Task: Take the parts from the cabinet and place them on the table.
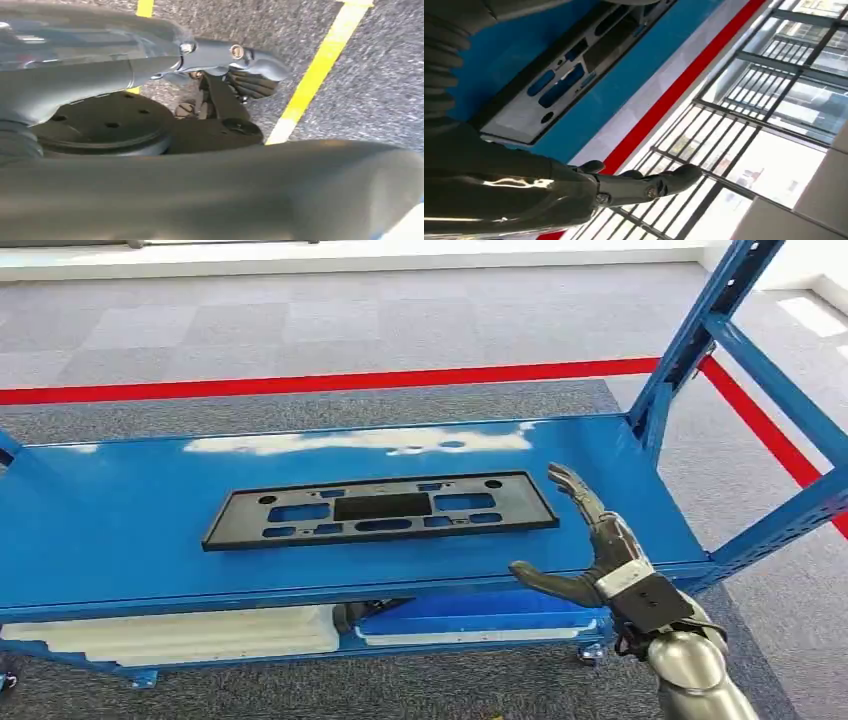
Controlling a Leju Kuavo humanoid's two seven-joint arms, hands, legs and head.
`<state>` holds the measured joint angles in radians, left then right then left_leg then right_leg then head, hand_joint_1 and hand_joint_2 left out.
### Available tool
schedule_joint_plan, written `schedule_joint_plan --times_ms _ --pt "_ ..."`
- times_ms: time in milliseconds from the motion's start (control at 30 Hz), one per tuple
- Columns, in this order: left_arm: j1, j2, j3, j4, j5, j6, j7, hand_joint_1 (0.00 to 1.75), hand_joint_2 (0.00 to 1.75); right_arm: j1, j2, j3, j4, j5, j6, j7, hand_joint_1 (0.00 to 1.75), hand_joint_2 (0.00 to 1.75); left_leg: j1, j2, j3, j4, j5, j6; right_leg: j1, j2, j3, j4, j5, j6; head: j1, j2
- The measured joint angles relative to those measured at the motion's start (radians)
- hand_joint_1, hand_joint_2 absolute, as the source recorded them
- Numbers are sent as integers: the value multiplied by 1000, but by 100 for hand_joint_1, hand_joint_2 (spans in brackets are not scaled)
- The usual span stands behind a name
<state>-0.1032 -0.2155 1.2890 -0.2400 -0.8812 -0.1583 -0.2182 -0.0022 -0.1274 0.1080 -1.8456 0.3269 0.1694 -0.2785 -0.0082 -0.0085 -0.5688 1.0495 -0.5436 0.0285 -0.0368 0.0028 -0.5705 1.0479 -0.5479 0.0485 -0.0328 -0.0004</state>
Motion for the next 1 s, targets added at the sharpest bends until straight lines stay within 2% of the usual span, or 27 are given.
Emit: schedule_joint_plan --times_ms 33,67,100,300,367,1000 --pt "-1 0 0 0 0 0 0 0 0 -1 0 0 0 0 0 0 0 0 1 0 1 -2 0 -1 1 0 0 0 0 -1 0 0" --pt "-1 0 0 0 0 0 0 0 0 -2 0 2 0 5 -2 0 0 0 2 0 2 -3 1 -2 3 0 1 0 -2 -2 0 0" --pt "0 0 0 0 0 0 0 0 0 -4 0 5 0 18 -5 0 0 175 3 0 2 -4 1 -3 3 0 1 0 -2 -3 0 0" --pt "-1 0 0 0 0 0 0 0 0 -22 -9 47 3 164 -43 24 0 175 5 0 2 -5 1 -9 7 0 1 1 -4 -6 0 0" --pt "0 -1 0 0 0 0 0 0 0 -25 -11 54 4 169 -46 24 0 175 6 0 2 -5 0 -14 7 0 1 1 -4 -7 0 0" --pt "-1 -2 0 0 0 0 0 0 0 -33 -16 74 5 175 -50 24 0 175 4 0 2 -4 0 -14 5 0 3 0 -4 -6 0 0"
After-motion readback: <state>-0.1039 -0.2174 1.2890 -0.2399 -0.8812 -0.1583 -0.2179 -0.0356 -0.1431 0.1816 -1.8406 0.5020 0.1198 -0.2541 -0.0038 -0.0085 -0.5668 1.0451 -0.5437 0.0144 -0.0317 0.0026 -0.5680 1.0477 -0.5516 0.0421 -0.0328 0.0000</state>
